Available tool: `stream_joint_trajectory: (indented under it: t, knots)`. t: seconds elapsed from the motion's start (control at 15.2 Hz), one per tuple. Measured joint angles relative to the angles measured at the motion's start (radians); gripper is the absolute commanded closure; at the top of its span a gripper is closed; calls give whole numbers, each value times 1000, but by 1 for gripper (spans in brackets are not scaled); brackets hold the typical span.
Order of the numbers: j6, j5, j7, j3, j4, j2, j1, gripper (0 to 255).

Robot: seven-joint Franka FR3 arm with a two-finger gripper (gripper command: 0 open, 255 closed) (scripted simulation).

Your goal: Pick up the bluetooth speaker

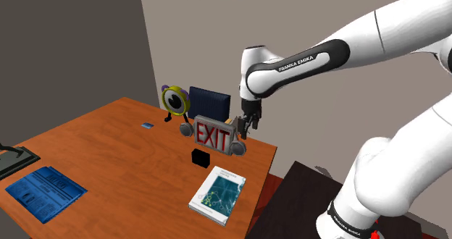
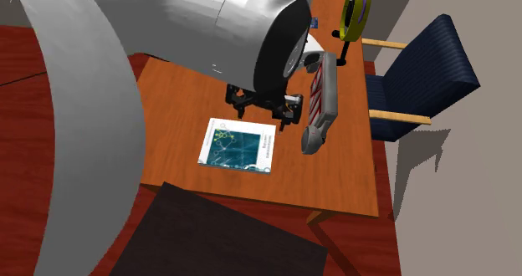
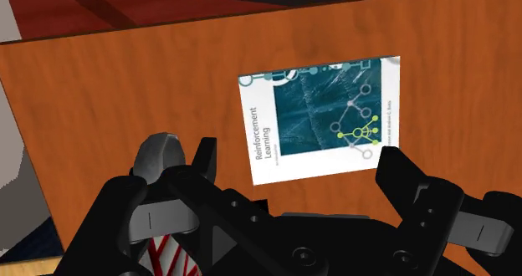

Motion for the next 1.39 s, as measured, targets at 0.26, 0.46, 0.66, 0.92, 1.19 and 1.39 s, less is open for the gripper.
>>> stream_joint_trajectory:
  t: [0.26,0.46,0.66,0.92,1.19,1.39]
  knots:
    - [129,5,-30,-3,47,166,6,0]
    - [197,10,-49,-2,101,280,10,0]
    - [262,14,-70,0,159,396,11,0]
    - [322,20,-88,8,271,556,15,0]
    - [372,20,-106,15,379,705,16,0]
    - [395,18,-116,21,490,829,18,0]
